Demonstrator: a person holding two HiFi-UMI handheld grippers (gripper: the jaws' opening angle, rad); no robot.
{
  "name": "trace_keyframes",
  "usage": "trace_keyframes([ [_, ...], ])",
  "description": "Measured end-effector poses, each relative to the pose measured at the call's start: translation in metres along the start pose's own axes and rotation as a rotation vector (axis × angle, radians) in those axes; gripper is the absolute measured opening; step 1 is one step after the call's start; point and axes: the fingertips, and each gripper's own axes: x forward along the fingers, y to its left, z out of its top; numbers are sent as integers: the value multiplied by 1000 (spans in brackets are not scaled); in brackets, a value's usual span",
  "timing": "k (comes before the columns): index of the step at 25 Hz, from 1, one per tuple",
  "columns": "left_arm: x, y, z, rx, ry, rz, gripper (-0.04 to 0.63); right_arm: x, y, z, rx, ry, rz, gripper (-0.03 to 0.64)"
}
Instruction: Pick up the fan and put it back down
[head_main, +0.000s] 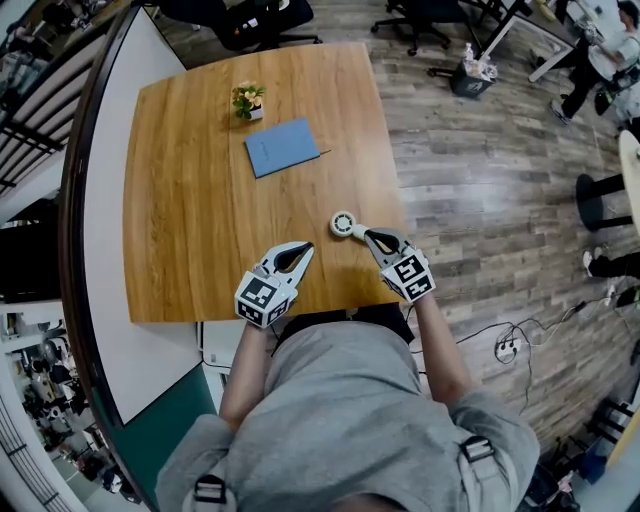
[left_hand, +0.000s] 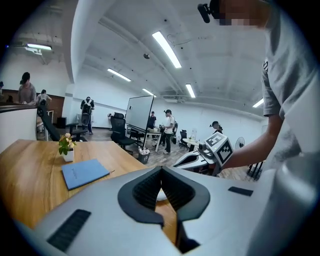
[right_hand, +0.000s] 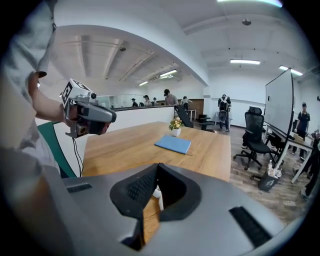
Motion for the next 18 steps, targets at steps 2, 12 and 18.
trace_keyframes([
  [2,1,0,3,2,-3,-3,19,-6,0,7,-3,-6,-6,5],
  [12,6,-10,7,37,11,-15,19,-17,2,10,-12,-9,-19,5],
  [18,6,-10,4,43,27,-11,20,-20,-1,6,-14,-9,-28,5],
])
